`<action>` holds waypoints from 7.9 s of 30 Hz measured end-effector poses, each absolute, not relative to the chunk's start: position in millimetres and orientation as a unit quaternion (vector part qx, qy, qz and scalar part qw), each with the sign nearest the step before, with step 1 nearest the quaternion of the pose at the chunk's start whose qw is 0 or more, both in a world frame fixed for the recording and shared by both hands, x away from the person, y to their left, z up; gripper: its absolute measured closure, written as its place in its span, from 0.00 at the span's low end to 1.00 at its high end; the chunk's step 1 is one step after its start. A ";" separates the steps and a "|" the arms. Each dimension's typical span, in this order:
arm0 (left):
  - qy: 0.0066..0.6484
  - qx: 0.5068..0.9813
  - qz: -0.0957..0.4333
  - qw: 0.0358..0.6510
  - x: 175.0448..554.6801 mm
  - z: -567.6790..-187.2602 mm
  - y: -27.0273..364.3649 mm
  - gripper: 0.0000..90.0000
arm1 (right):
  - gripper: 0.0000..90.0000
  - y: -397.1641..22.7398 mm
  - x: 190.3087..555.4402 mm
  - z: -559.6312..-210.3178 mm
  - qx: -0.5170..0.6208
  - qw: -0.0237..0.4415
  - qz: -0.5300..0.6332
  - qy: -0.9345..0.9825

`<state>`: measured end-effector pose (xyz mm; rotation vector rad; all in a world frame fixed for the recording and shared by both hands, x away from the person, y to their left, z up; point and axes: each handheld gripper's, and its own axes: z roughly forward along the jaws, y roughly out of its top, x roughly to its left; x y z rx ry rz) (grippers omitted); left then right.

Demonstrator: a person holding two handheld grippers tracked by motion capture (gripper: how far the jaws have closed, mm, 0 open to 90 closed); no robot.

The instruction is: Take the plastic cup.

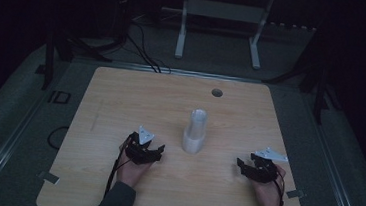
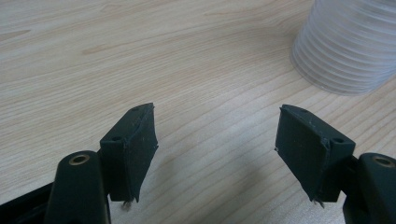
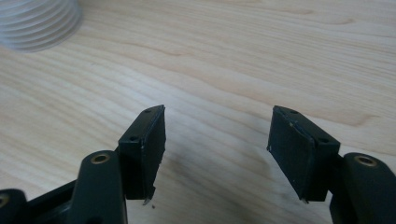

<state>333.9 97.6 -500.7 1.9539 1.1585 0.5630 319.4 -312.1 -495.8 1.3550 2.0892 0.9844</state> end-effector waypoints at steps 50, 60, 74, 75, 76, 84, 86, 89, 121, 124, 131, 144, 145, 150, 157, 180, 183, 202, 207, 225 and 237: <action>0.336 0.806 0.178 0.454 345.0 -455.4 47.6 0.20 | 0.43 -253.0 319.0 -404.0 0.369 0.250 0.463 0.766; 0.327 0.805 0.171 0.464 351.8 -458.7 32.3 0.19 | 0.43 -236.2 324.7 -390.8 0.345 0.251 0.475 0.770; 0.322 0.803 0.175 0.469 358.3 -459.8 14.0 0.18 | 0.42 -207.8 335.4 -383.6 0.317 0.236 0.494 0.774; 0.322 0.803 0.173 0.470 358.7 -460.1 13.9 0.18 | 0.42 -206.2 336.1 -383.4 0.315 0.235 0.495 0.775; 0.322 0.803 0.173 0.470 358.7 -460.1 13.9 0.18 | 0.42 -206.2 336.1 -383.4 0.315 0.235 0.495 0.775; 0.327 0.797 0.168 0.480 361.5 -461.6 14.0 0.19 | 0.43 -190.5 341.7 -382.7 0.302 0.225 0.502 0.778; 0.326 0.796 0.168 0.482 361.8 -461.4 14.1 0.19 | 0.43 -187.6 342.8 -382.8 0.301 0.223 0.504 0.778; 0.328 0.794 0.165 0.485 362.0 -461.1 14.2 0.19 | 0.43 -183.1 345.0 -382.9 0.297 0.226 0.503 0.779; 0.322 0.780 0.183 0.504 362.7 -461.5 12.4 0.21 | 0.43 -159.4 367.9 -385.8 0.294 0.212 0.508 0.781; 0.322 0.779 0.185 0.505 363.0 -461.8 11.4 0.21 | 0.43 -160.1 367.8 -385.9 0.295 0.210 0.510 0.780; 0.324 0.778 0.186 0.505 363.6 -463.2 10.8 0.22 | 0.43 -160.9 367.7 -386.0 0.297 0.210 0.511 0.779; 0.325 0.775 0.189 0.509 362.2 -464.9 10.7 0.23 | 0.43 -160.7 367.1 -385.3 0.297 0.212 0.513 0.777; 0.325 0.774 0.189 0.509 362.2 -464.9 10.7 0.23 | 0.43 -160.7 367.0 -385.2 0.296 0.212 0.513 0.777; 0.326 0.772 0.190 0.511 361.6 -465.4 10.5 0.23 | 0.43 -160.9 366.6 -384.9 0.296 0.213 0.514 0.776; 0.326 0.771 0.193 0.512 361.0 -466.0 10.4 0.23 | 0.43 -160.6 366.1 -384.3 0.296 0.213 0.517 0.775; 0.329 0.770 0.207 0.506 359.7 -467.0 9.6 0.23 | 0.44 -162.7 363.7 -370.2 0.291 0.215 0.538 0.761; 0.329 0.770 0.203 0.507 359.3 -466.7 10.4 0.21 | 0.44 -162.6 362.4 -366.3 0.289 0.217 0.542 0.759; 0.334 0.764 0.197 0.515 358.6 -460.7 16.6 0.18 | 0.44 -166.8 358.4 -343.8 0.285 0.225 0.569 0.738; 0.334 0.759 0.199 0.523 357.2 -456.6 18.4 0.18 | 0.44 -167.6 357.4 -337.9 0.282 0.224 0.577 0.733; 0.335 0.749 0.197 0.537 351.5 -445.4 27.9 0.19 | 0.44 -176.3 349.0 -318.3 0.276 0.233 0.597 0.717; 0.338 0.746 0.198 0.539 348.4 -444.0 34.0 0.19 | 0.44 -192.0 343.7 -310.8 0.281 0.241 0.603 0.706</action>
